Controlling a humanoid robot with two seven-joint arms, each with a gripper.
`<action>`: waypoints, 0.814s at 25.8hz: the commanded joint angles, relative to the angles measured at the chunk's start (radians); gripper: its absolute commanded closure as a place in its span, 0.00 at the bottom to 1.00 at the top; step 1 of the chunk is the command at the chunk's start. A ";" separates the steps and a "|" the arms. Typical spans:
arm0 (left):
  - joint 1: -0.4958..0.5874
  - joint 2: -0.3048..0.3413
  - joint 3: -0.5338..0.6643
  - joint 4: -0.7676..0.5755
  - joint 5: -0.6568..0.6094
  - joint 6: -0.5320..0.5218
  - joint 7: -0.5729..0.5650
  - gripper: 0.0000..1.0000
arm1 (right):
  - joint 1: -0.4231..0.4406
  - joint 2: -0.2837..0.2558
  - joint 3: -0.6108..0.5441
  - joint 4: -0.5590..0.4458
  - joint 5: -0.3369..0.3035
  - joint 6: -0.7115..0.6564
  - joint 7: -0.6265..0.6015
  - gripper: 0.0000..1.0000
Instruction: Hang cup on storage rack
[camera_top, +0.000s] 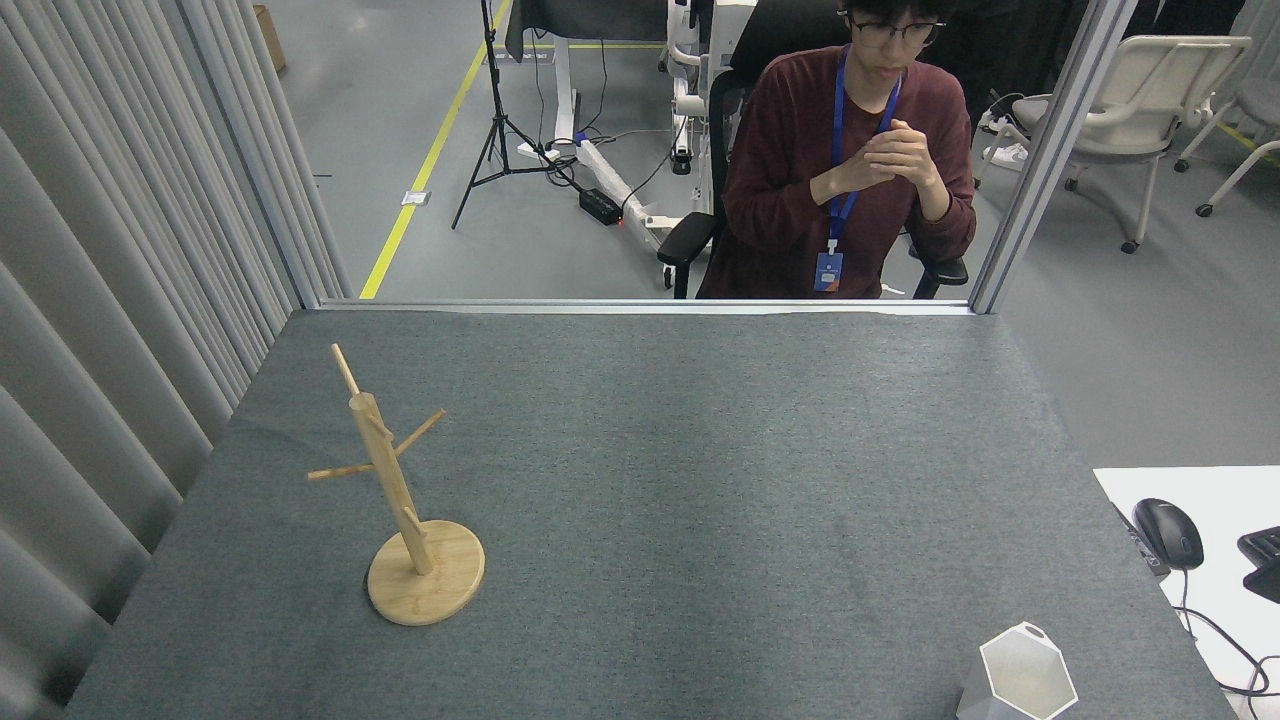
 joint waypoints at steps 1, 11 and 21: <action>0.000 0.000 0.000 0.003 -0.001 0.003 0.000 0.00 | 0.000 0.001 0.000 0.000 0.000 0.000 0.001 0.01; 0.000 -0.002 -0.003 0.011 0.005 0.015 0.022 0.00 | -0.014 0.002 0.002 0.026 -0.002 0.038 0.008 0.01; 0.000 -0.002 -0.003 0.020 0.000 0.015 0.032 0.00 | -0.134 -0.028 0.006 0.132 0.014 0.057 0.016 0.01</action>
